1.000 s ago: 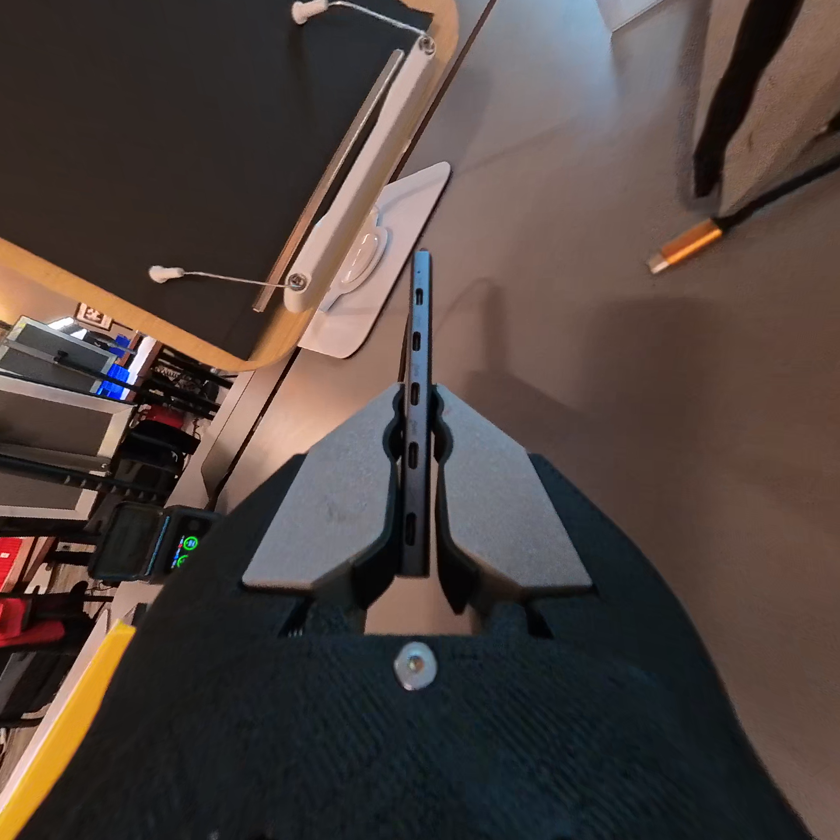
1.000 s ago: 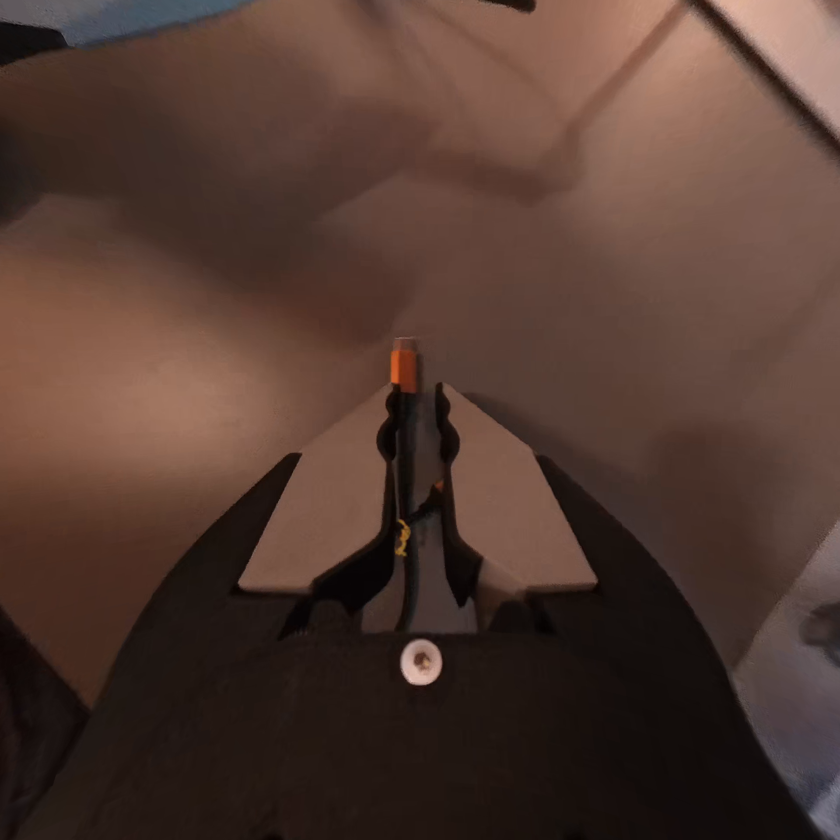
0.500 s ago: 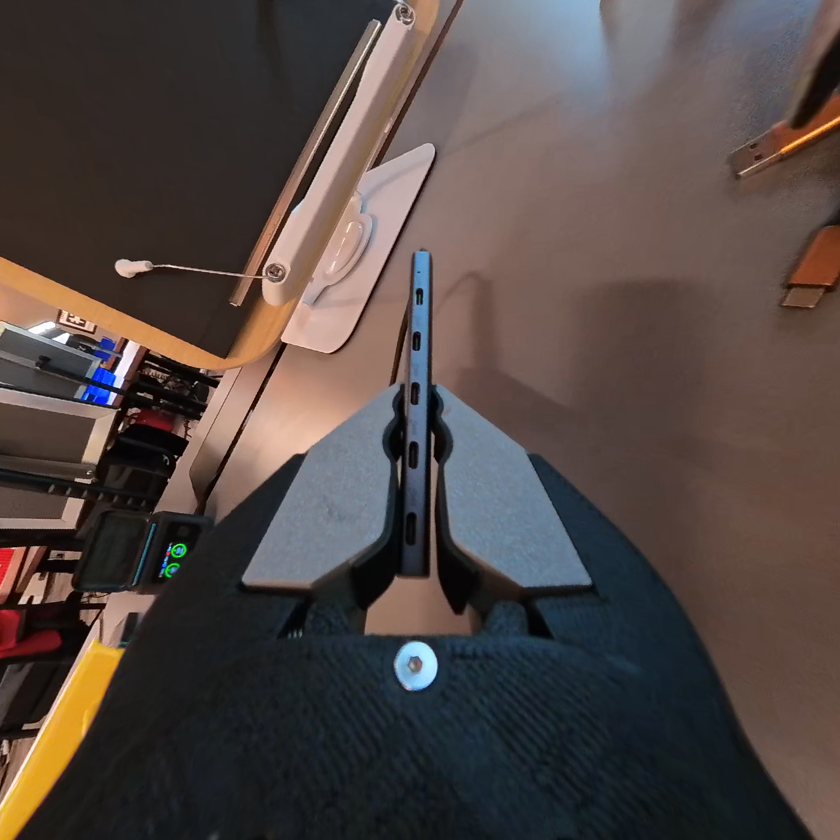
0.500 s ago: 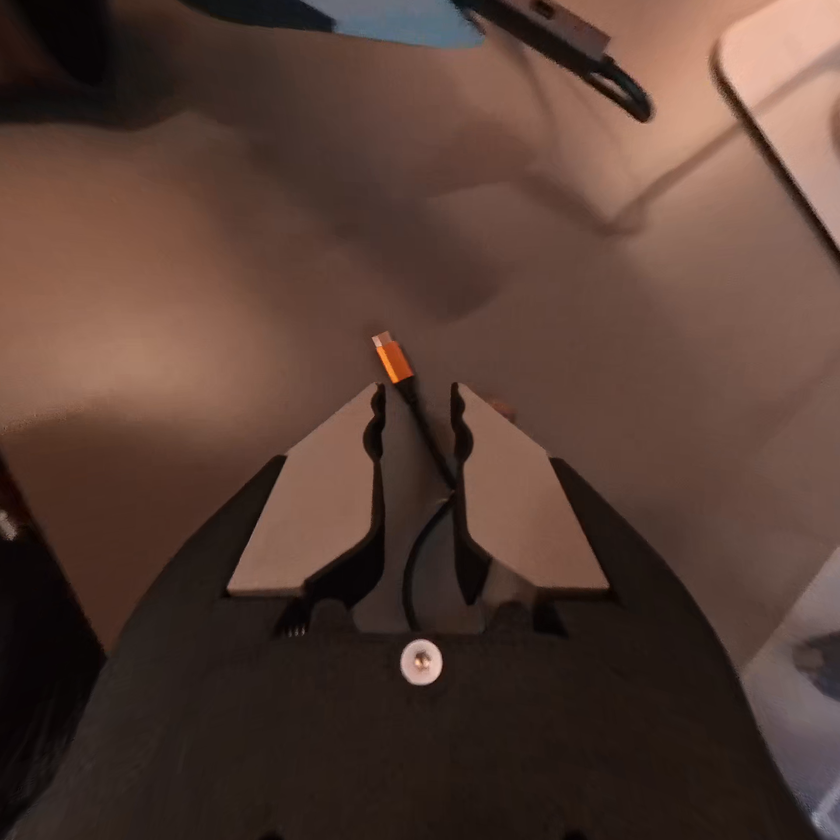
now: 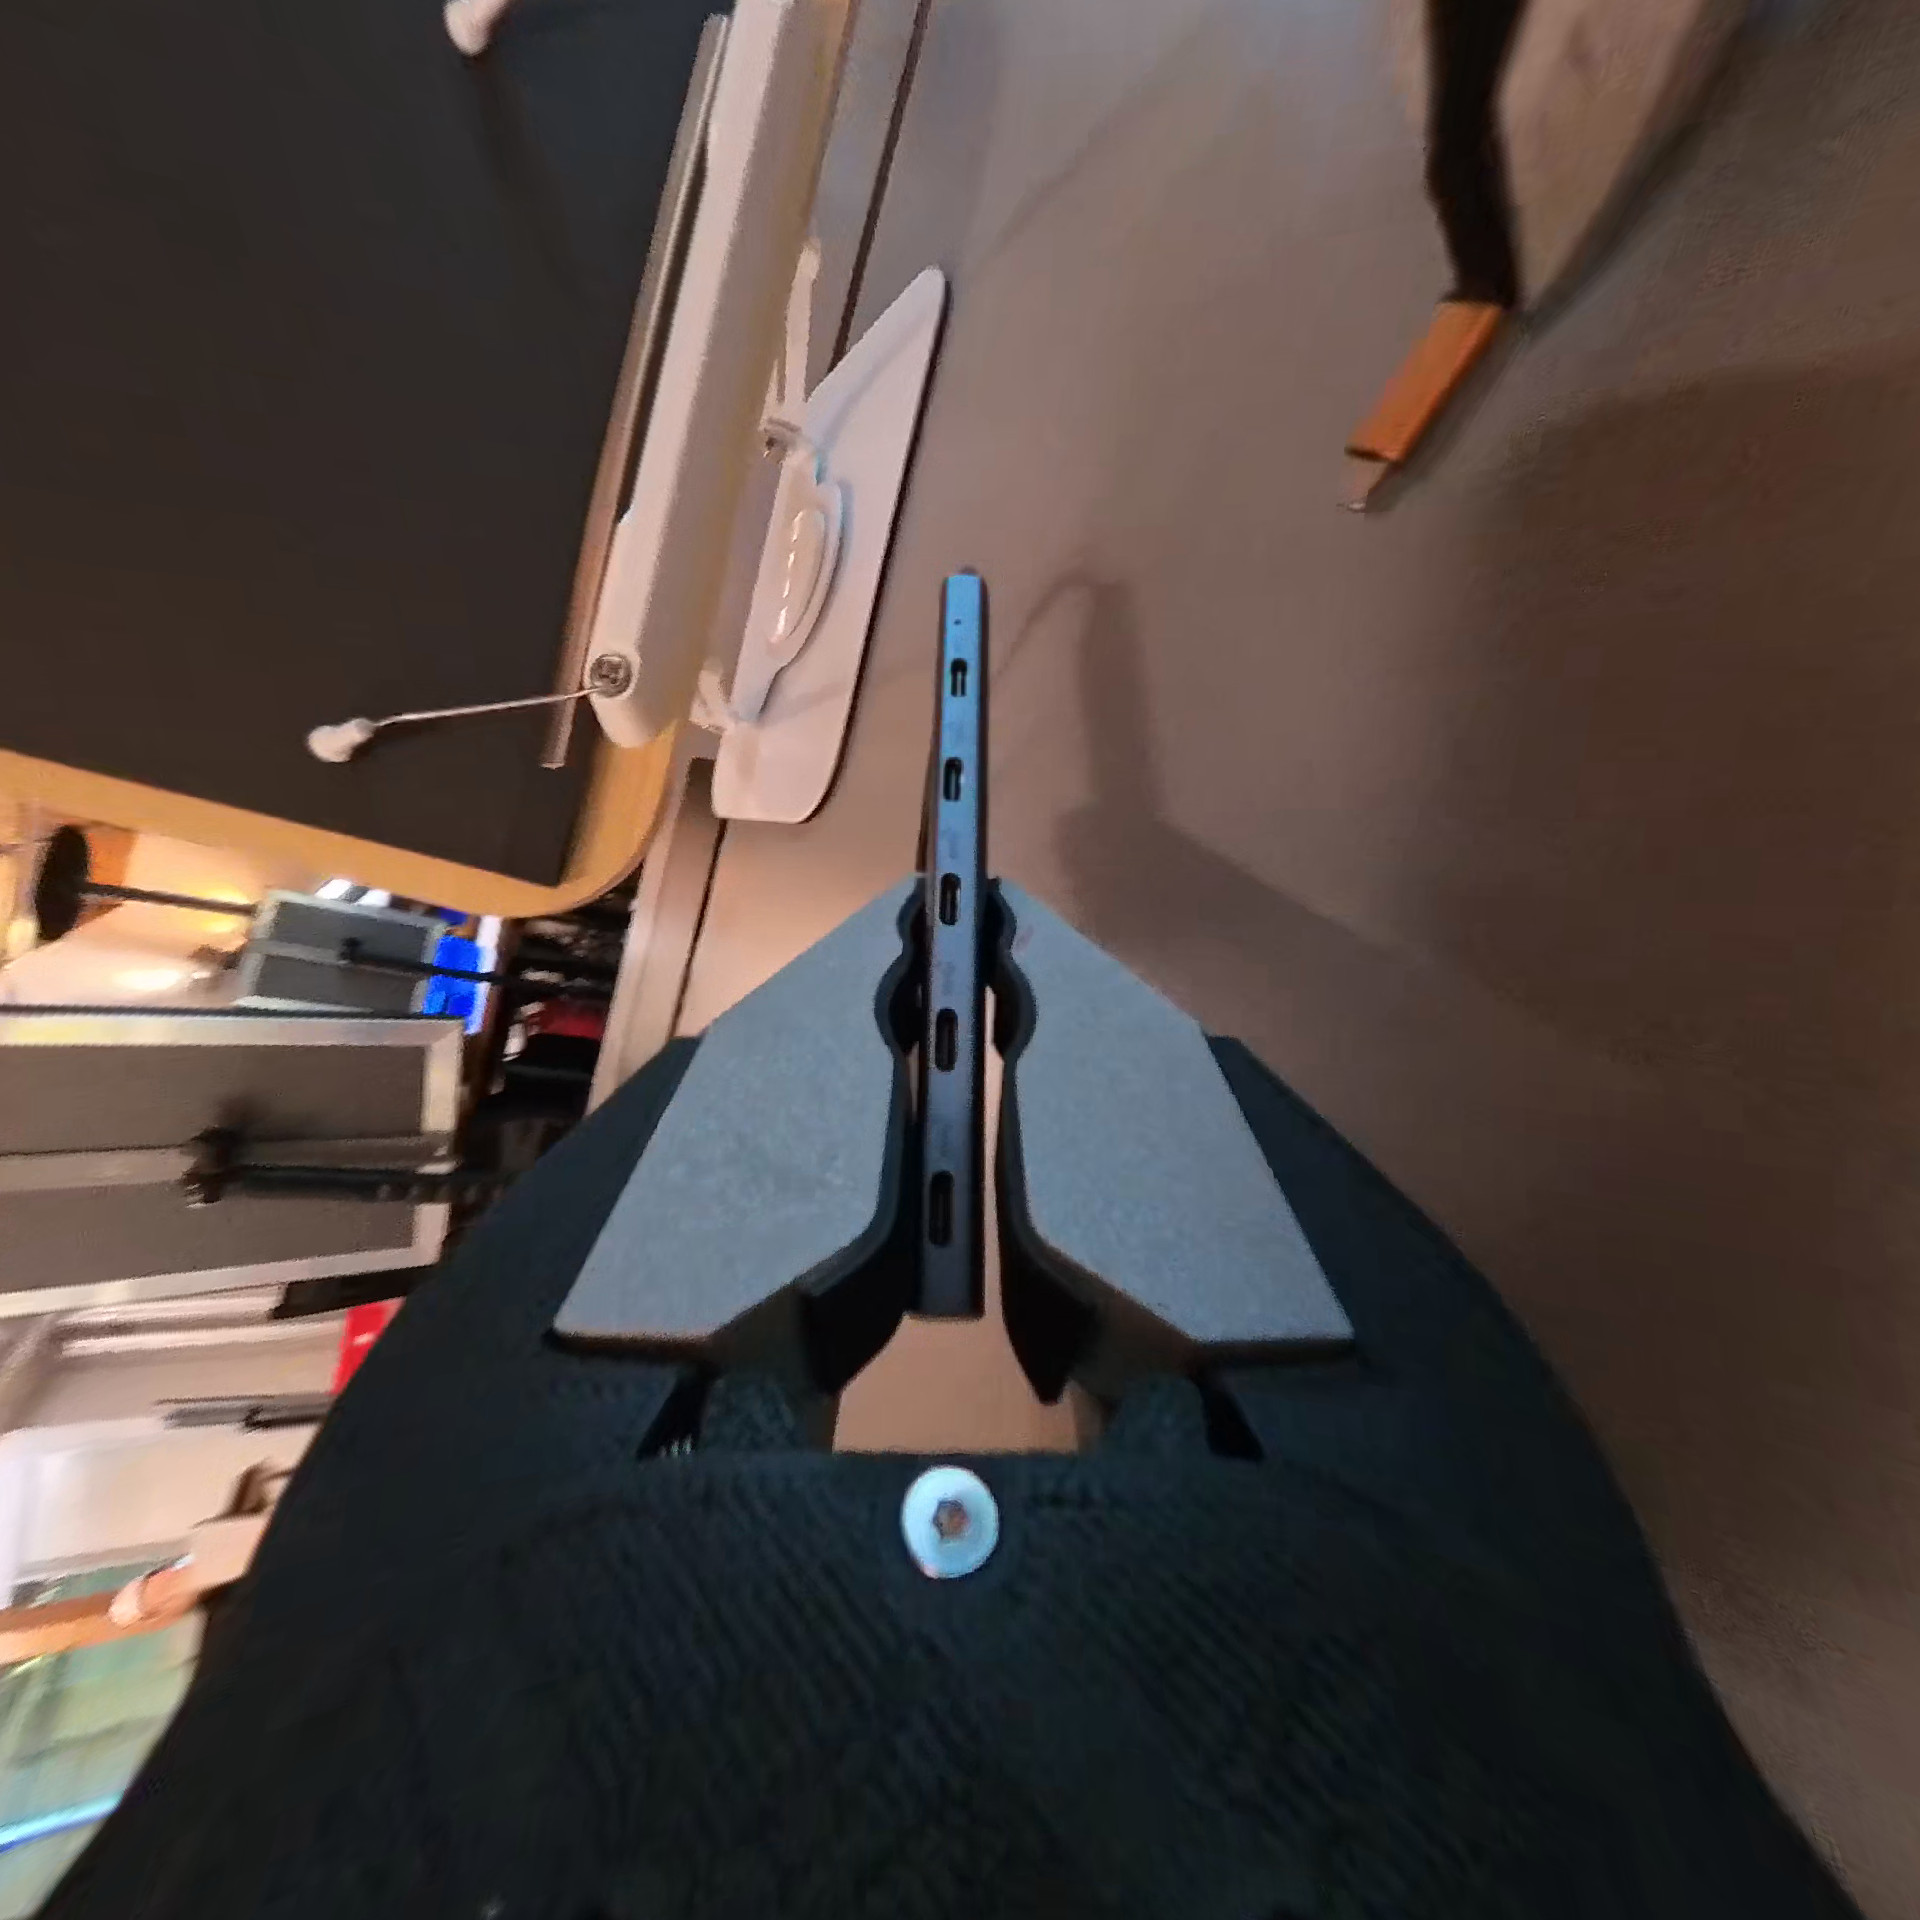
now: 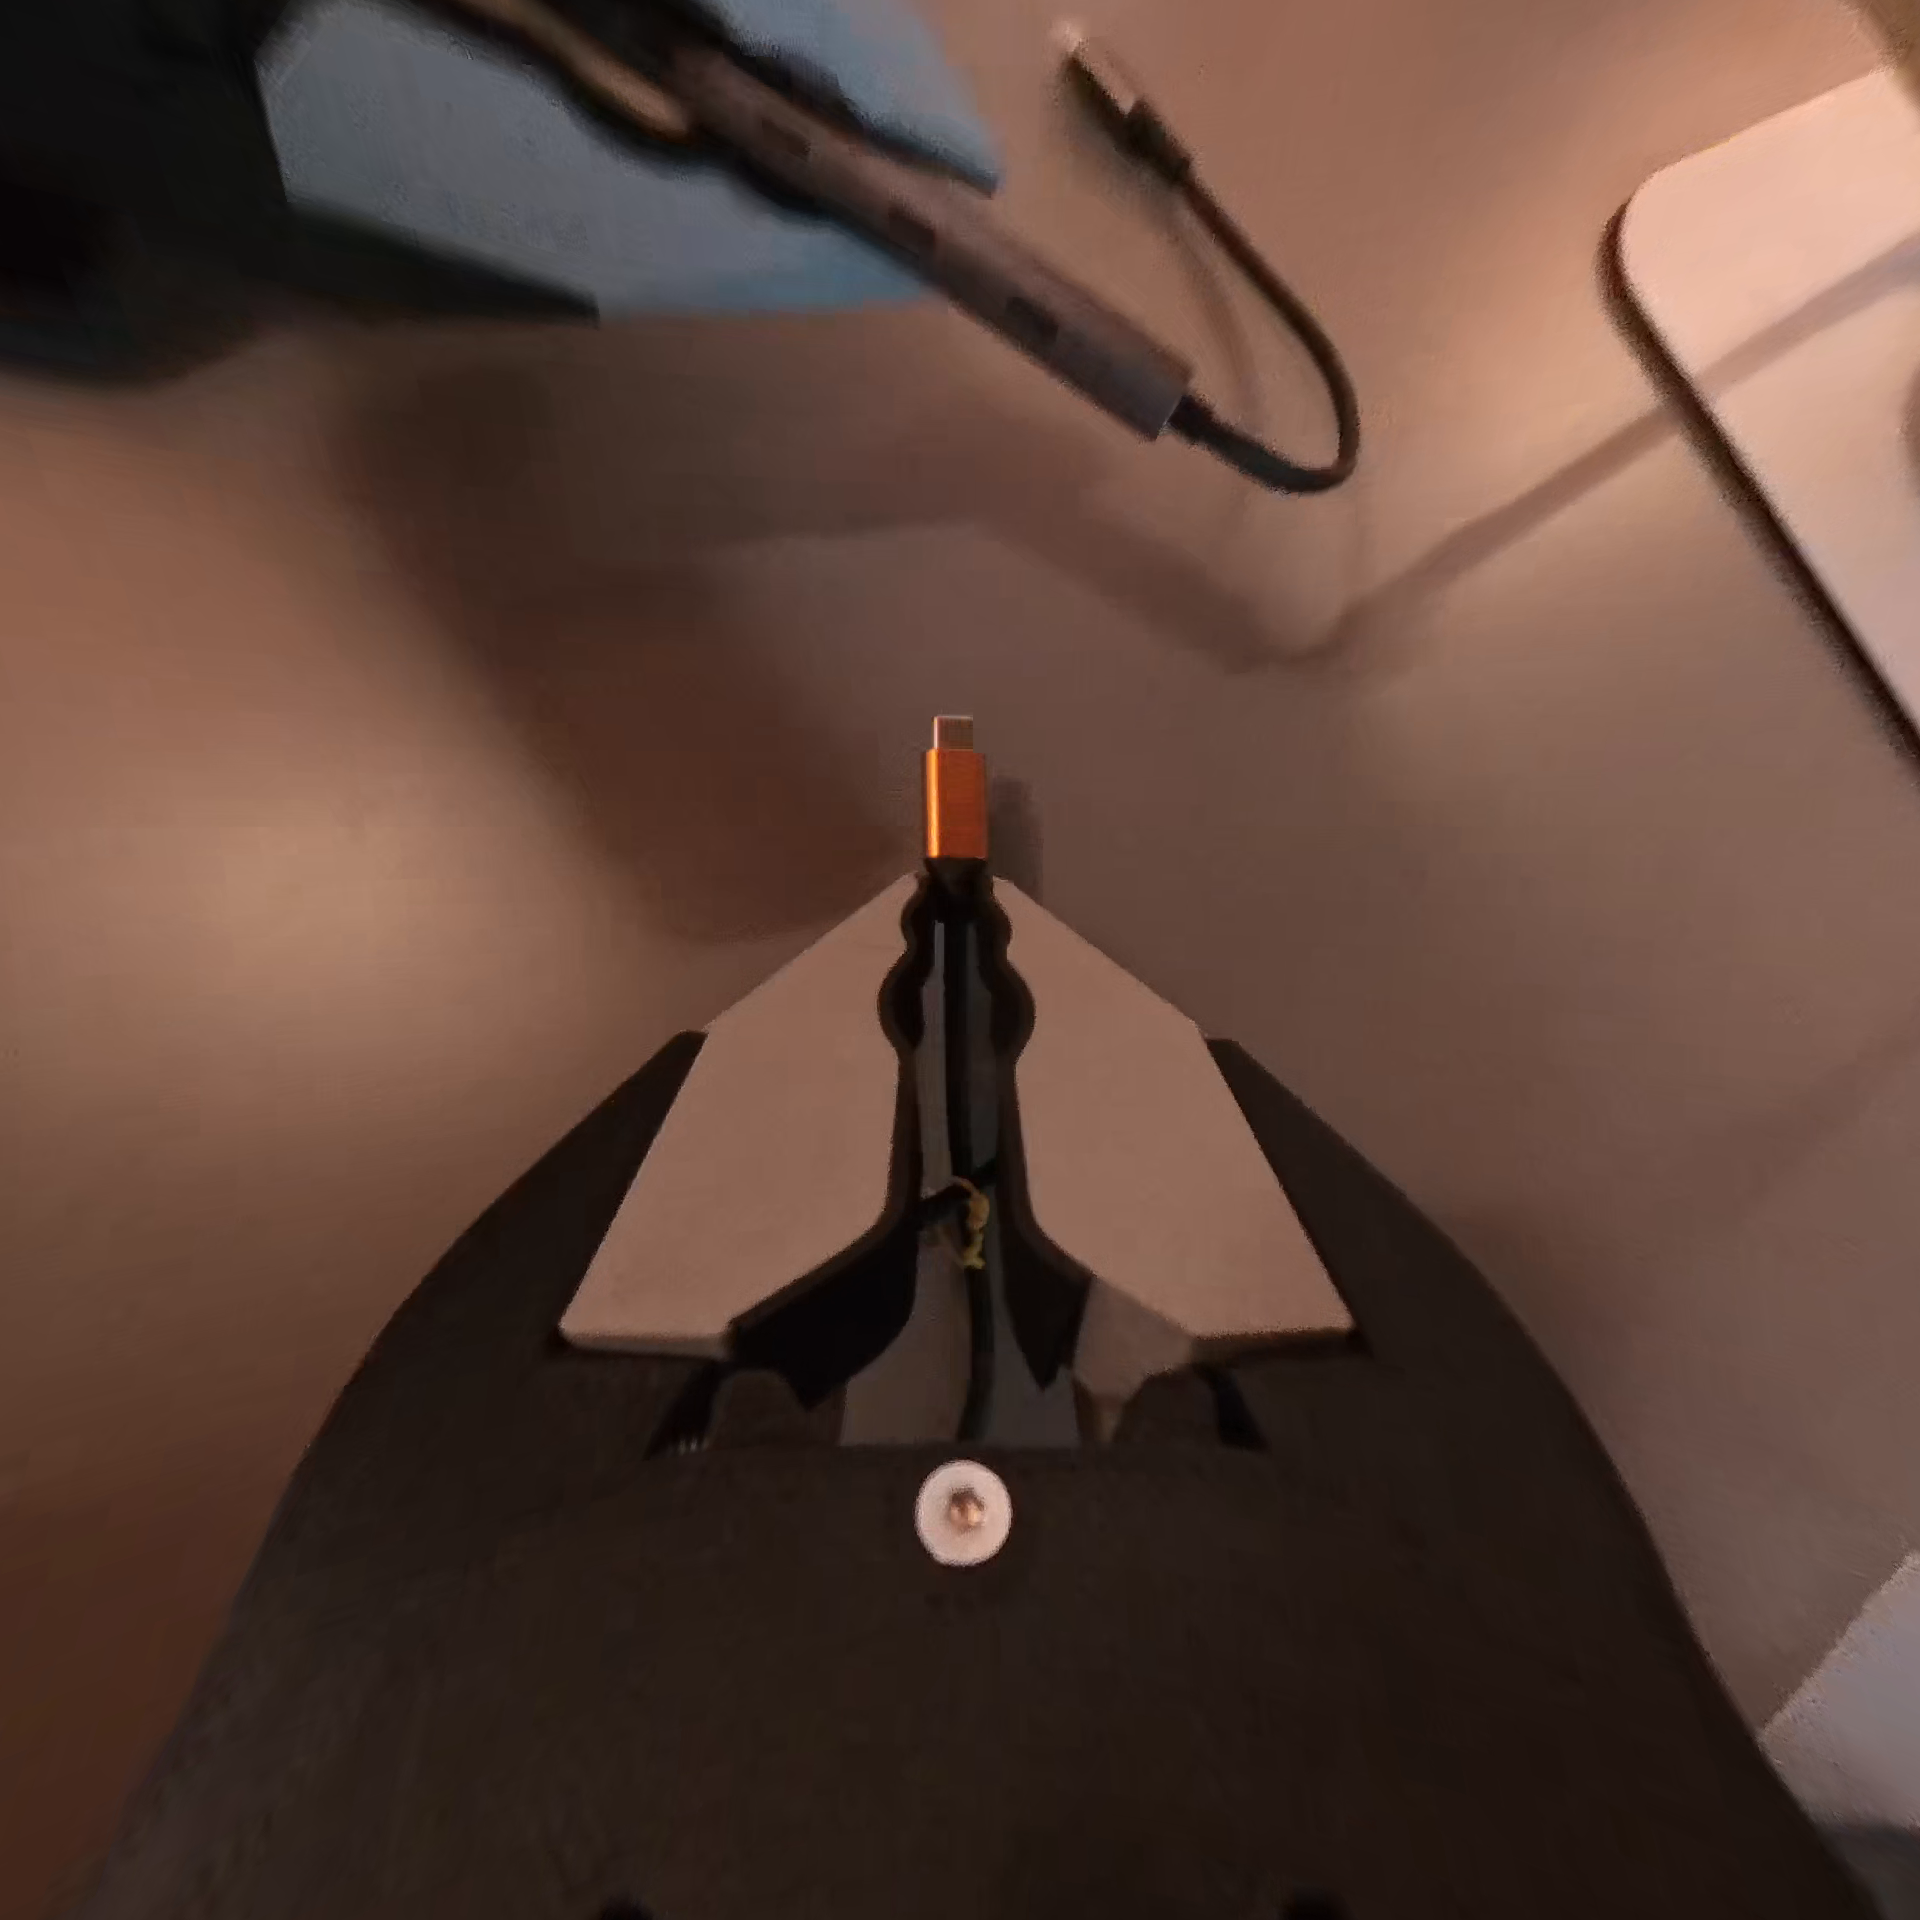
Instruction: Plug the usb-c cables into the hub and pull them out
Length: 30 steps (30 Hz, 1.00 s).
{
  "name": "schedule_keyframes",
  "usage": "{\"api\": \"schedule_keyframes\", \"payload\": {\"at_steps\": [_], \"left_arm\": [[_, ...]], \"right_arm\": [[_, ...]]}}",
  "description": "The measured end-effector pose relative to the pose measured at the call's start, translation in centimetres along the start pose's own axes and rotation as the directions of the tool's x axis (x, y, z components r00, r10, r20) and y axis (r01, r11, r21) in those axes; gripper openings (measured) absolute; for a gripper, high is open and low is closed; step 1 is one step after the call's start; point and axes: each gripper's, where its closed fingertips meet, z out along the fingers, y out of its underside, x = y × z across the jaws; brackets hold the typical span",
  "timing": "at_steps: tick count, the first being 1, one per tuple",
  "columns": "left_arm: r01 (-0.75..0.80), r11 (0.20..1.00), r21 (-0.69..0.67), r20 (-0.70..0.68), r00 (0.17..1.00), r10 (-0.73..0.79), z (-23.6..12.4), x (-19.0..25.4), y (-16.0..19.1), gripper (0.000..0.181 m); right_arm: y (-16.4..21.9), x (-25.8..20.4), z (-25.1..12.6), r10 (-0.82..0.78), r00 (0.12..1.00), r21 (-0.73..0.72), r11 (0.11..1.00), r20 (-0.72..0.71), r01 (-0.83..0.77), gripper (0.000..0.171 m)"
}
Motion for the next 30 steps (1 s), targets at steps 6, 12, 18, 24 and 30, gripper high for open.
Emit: {"api": "schedule_keyframes", "payload": {"at_steps": [6,12,18,24,30], "left_arm": [[-0.180,0.977,-0.115,0.084,0.978,0.190,1.2,-0.3,0.6,0.006],[-0.262,0.959,-0.111,0.114,0.955,0.274,1.5,0.2,-0.8,0.007],[-0.267,0.960,-0.080,0.090,0.958,0.273,1.5,1.1,-1.7,0.006],[-0.308,0.951,-0.023,0.046,0.950,0.309,1.3,3.2,-3.3,0.006],[-0.232,0.963,-0.137,0.018,0.972,0.236,2.2,2.4,-0.5,0.006]], "right_arm": [[-4.0,1.5,0.5,0.086,0.996,0.088,0.993,-0.040,-0.082,0.005],[-3.9,1.2,0.8,0.099,0.992,0.085,0.992,-0.077,-0.092,0.004],[-4.0,1.0,0.3,0.109,0.989,0.117,0.988,-0.097,-0.097,0.005],[-3.5,1.3,0.4,0.128,0.988,0.123,0.986,-0.090,-0.117,0.004],[-2.8,0.6,0.2,0.115,0.993,0.119,0.987,-0.026,-0.111,0.004]]}}
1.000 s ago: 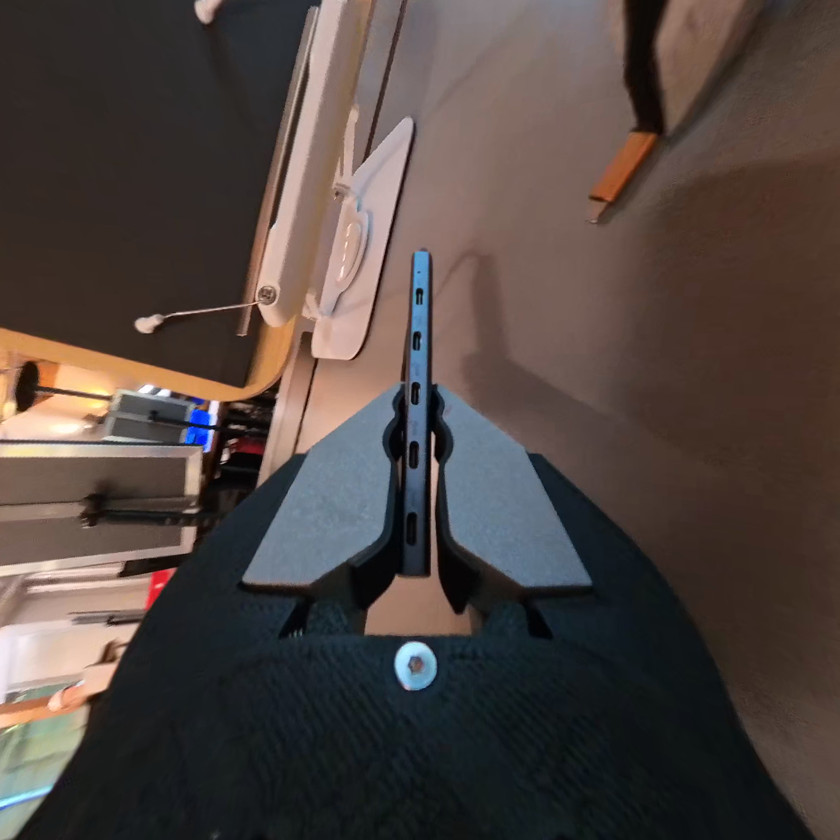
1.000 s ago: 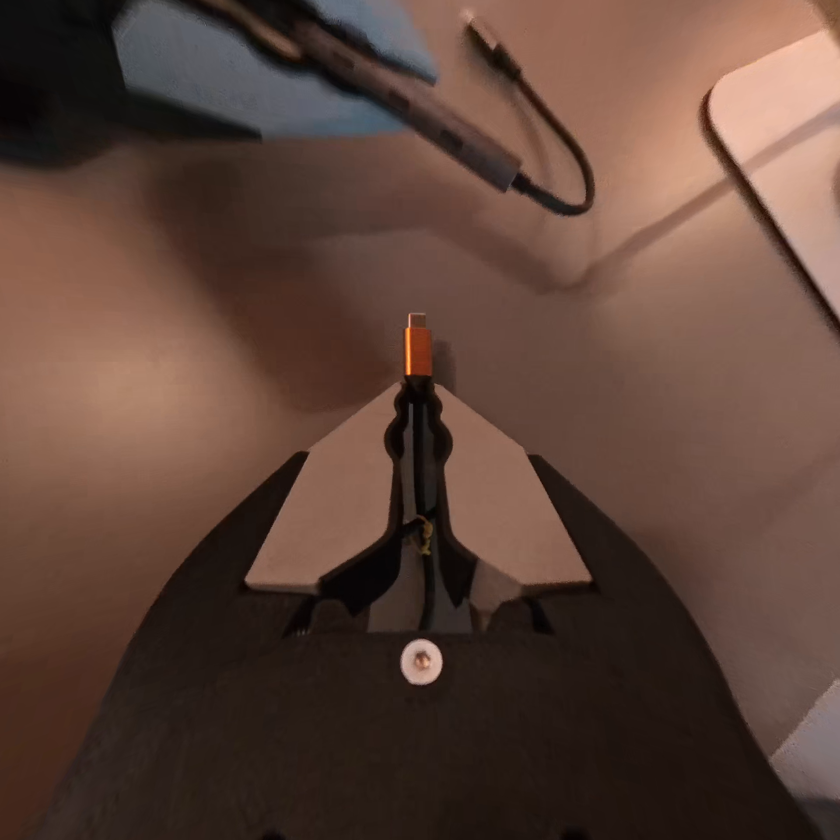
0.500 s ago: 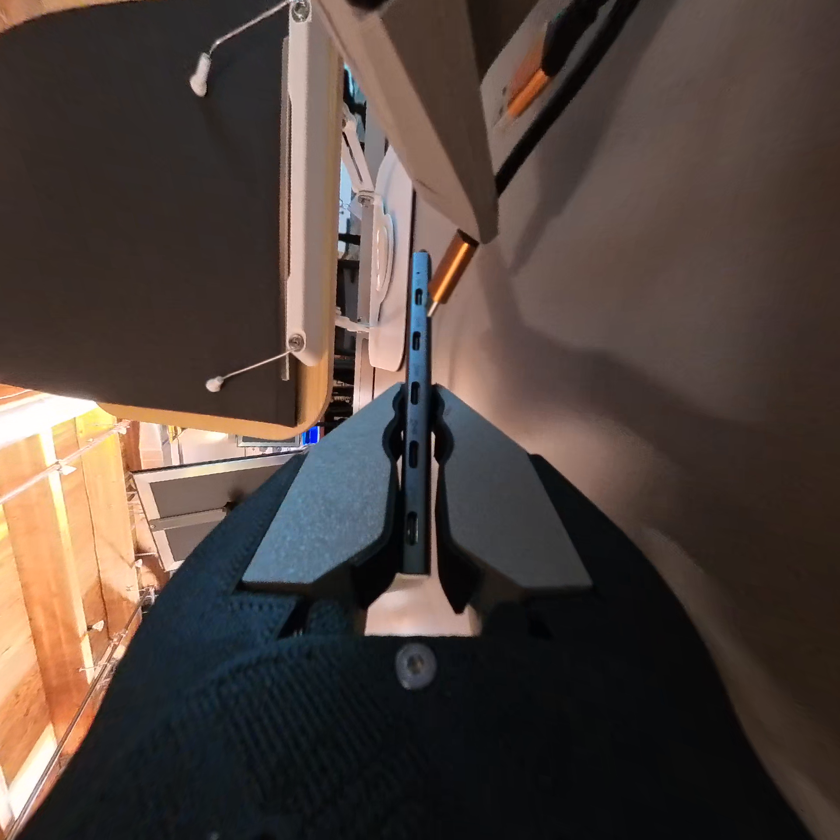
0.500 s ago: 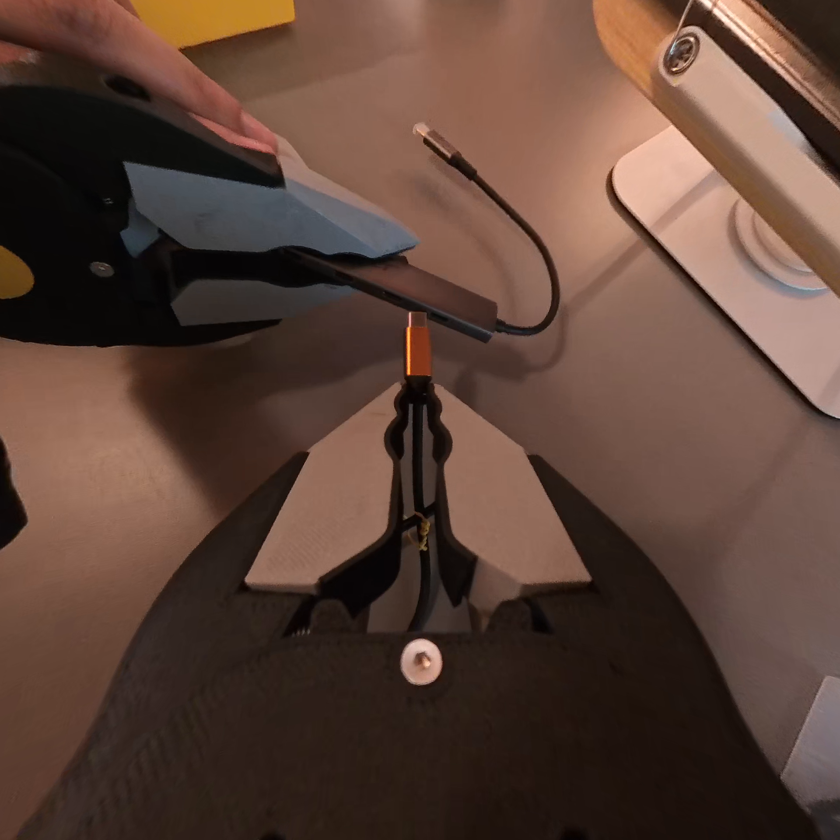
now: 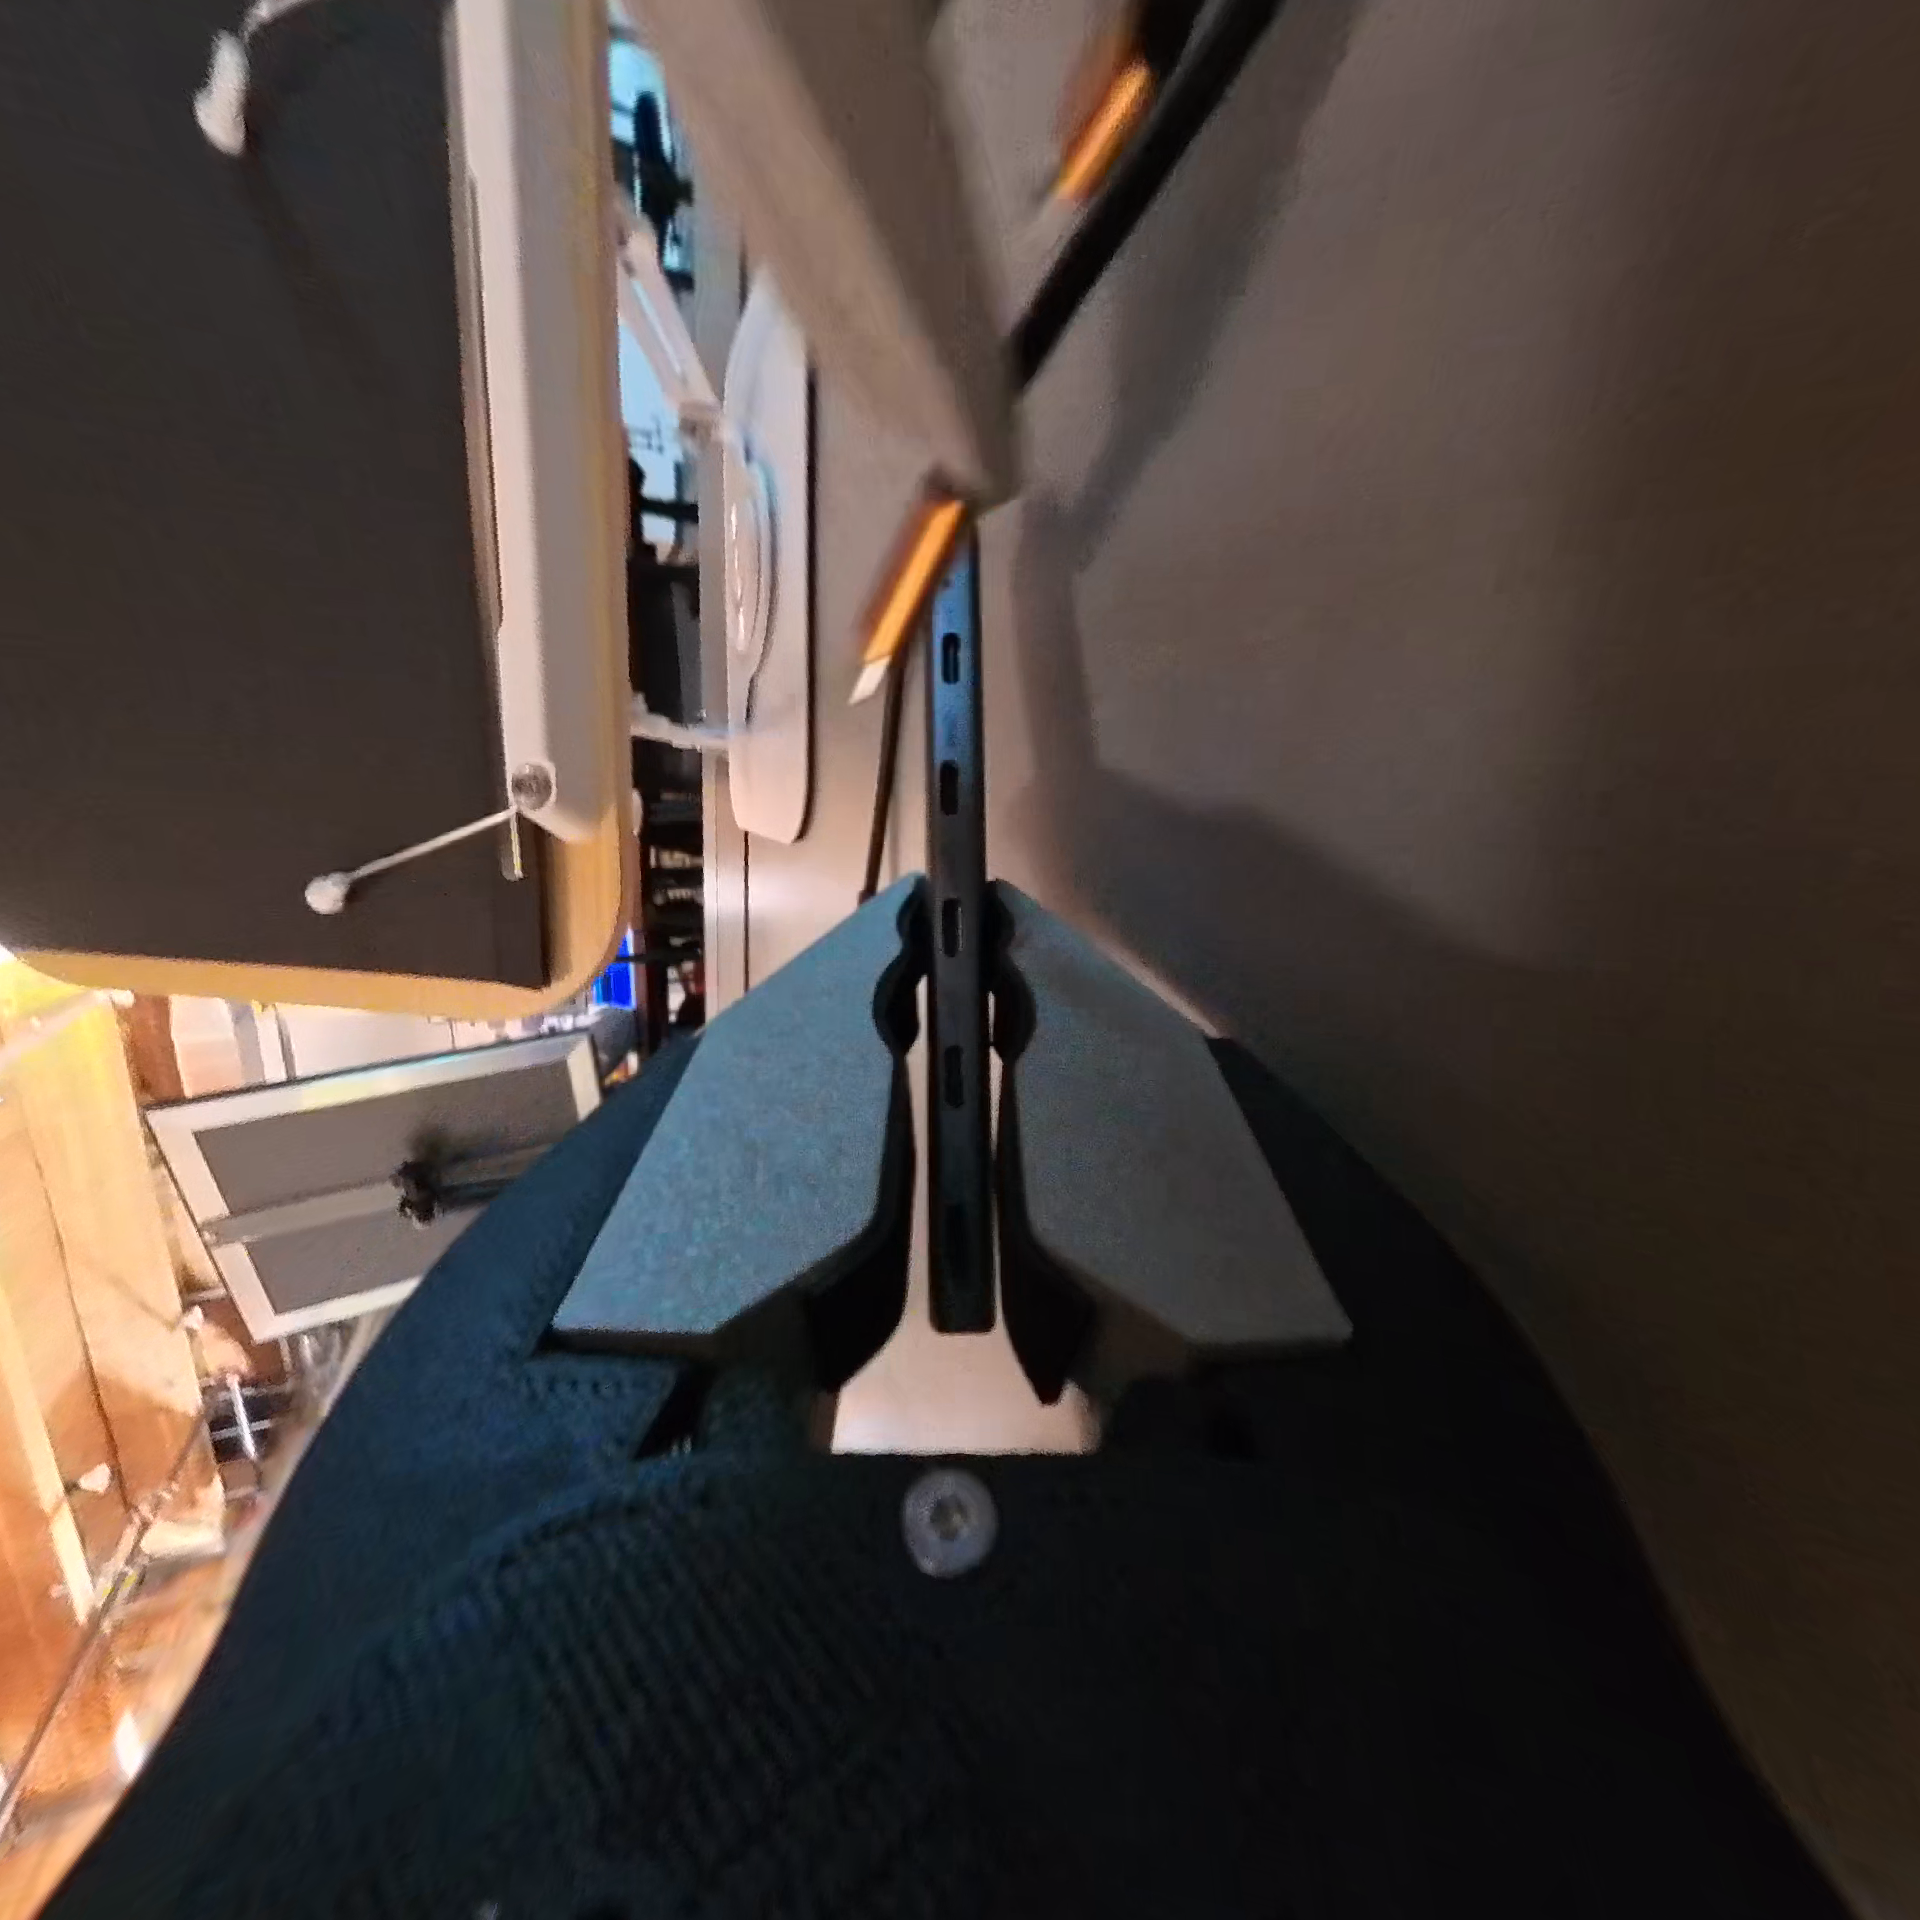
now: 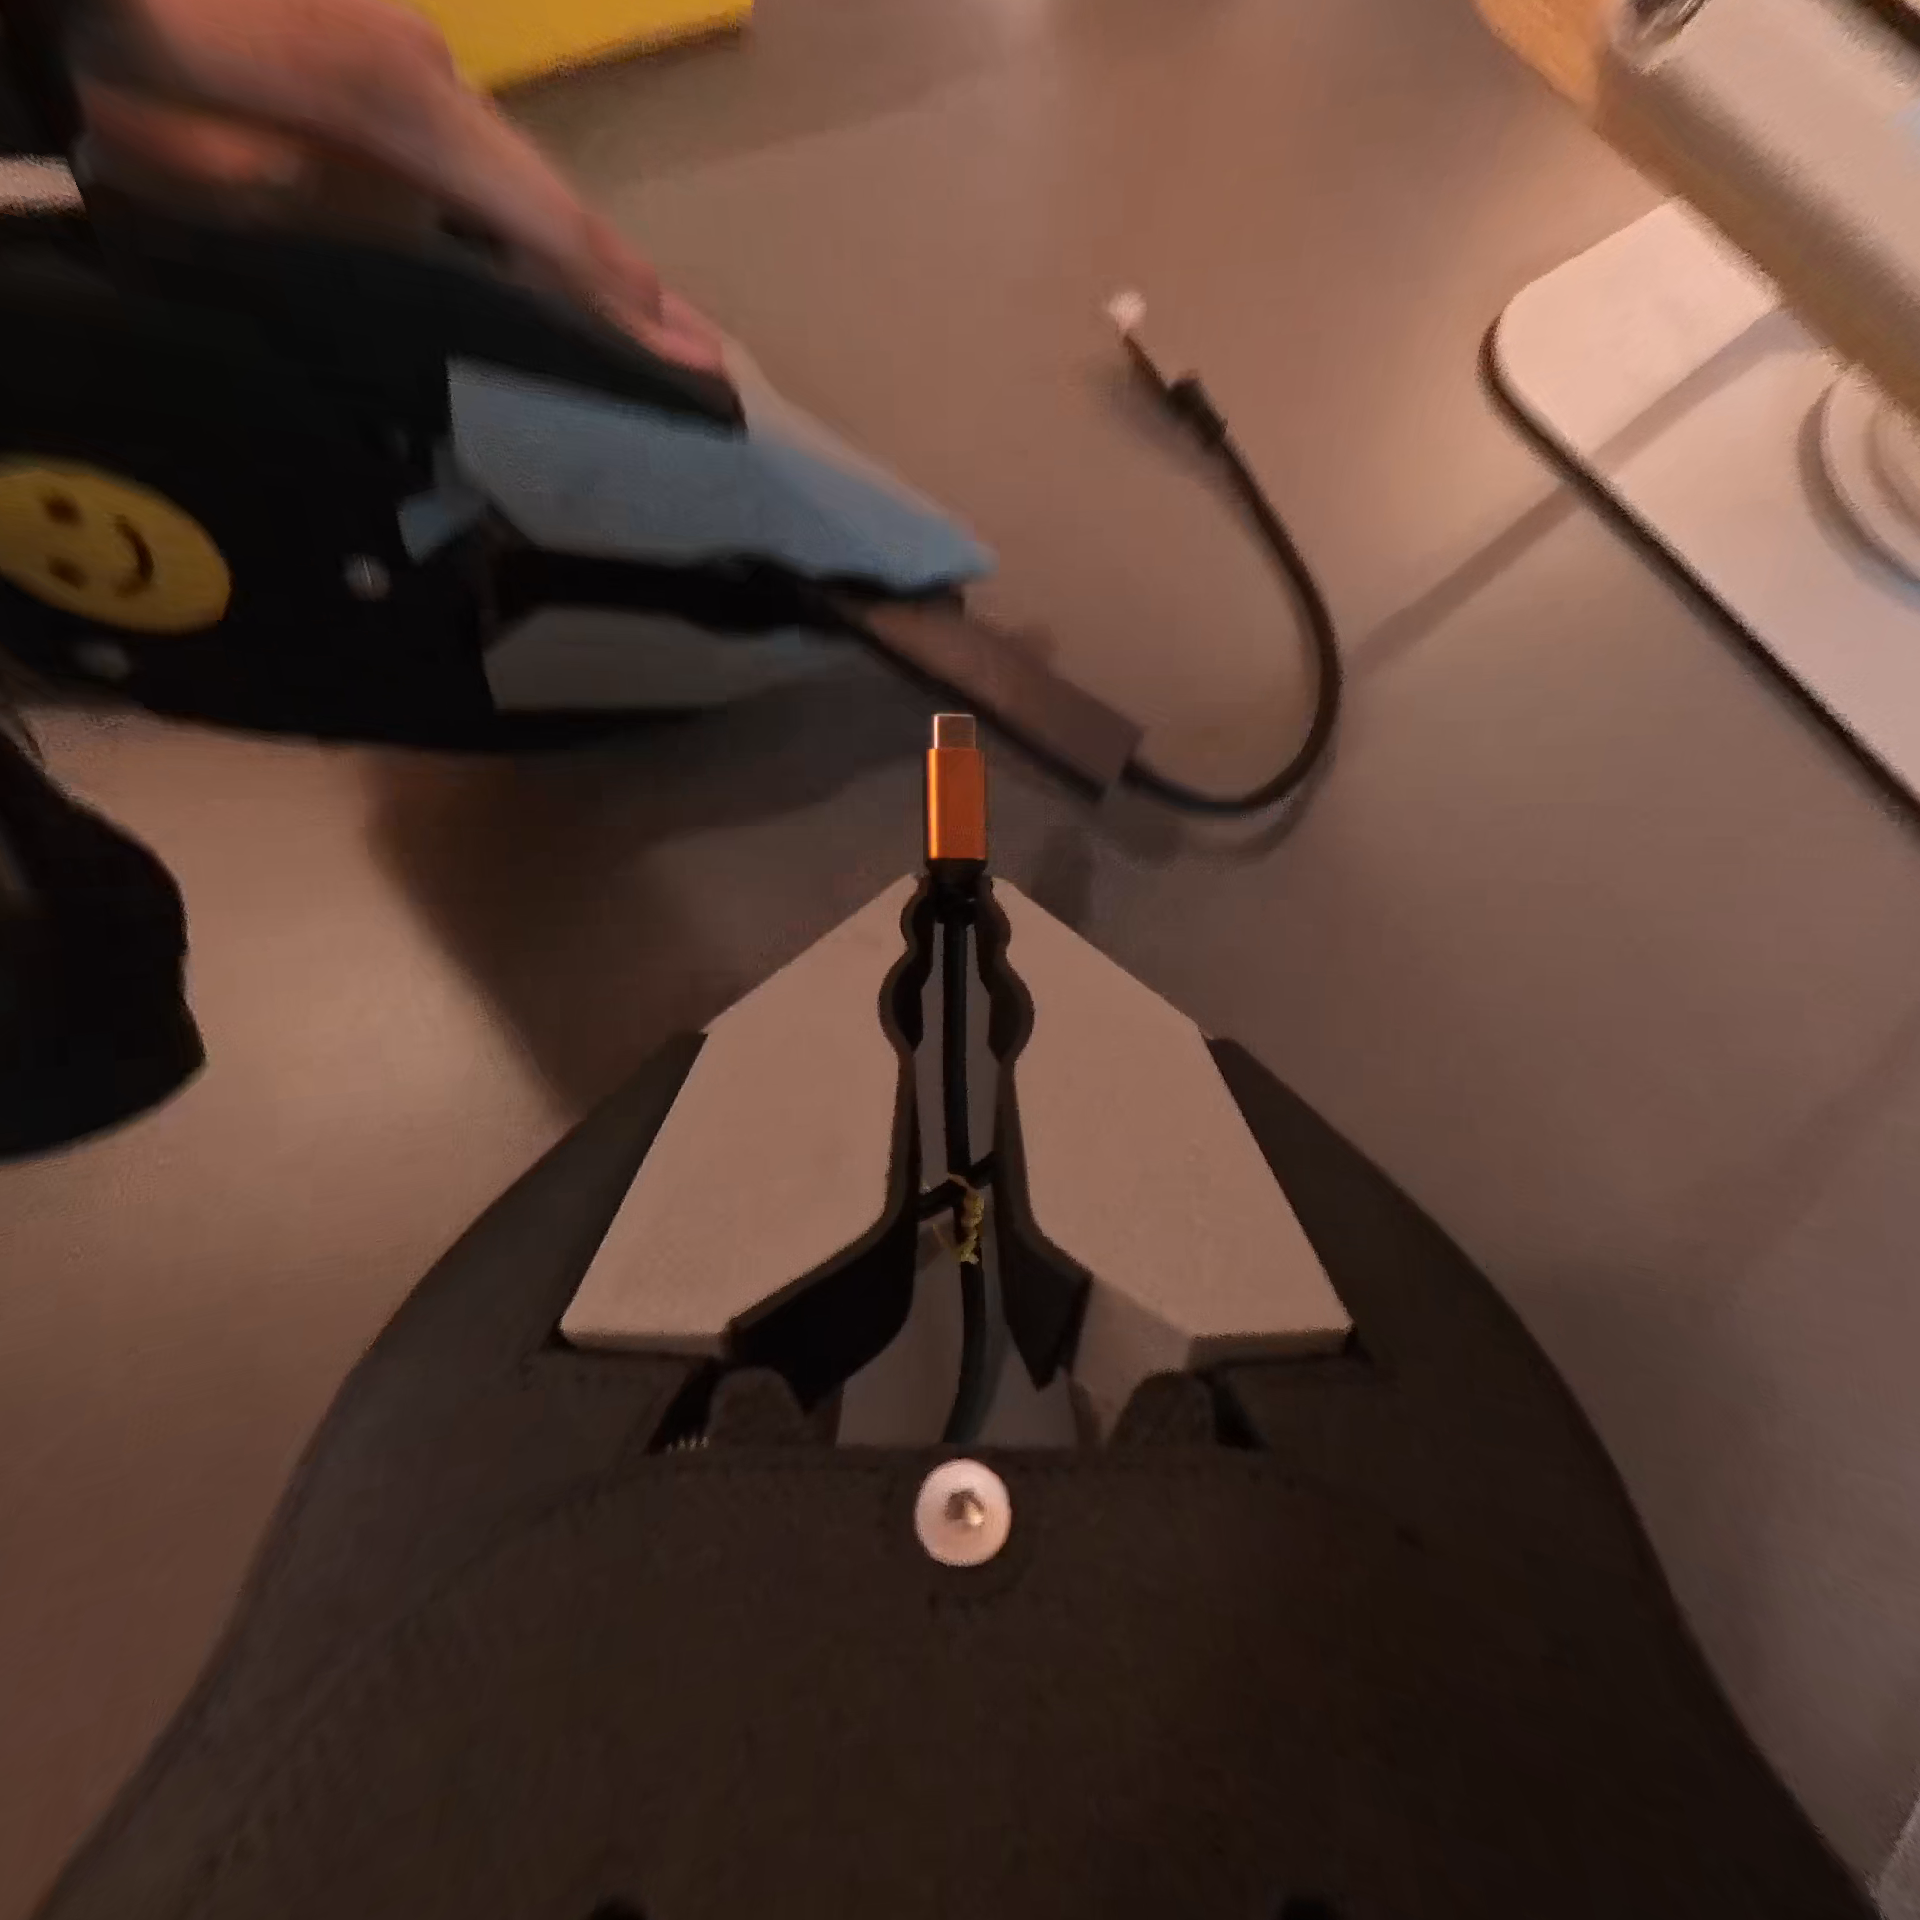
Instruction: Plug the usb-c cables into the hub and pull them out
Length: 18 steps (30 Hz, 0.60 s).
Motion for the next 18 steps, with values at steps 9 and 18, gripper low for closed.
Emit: {"api": "schedule_keyframes", "payload": {"at_steps": [9,18], "left_arm": [[0.150,0.988,-0.032,0.026,0.988,-0.150,0.0,-1.8,1.8,0.006],[0.321,0.942,0.097,-0.101,0.945,-0.311,-1.2,-1.1,-0.4,0.006]], "right_arm": [[2.8,0.1,1.3,-0.068,0.998,-0.133,0.989,-0.009,0.066,0.005],[-2.1,0.2,-1.2,-0.160,0.983,0.143,0.975,-0.092,0.173,0.061]]}}
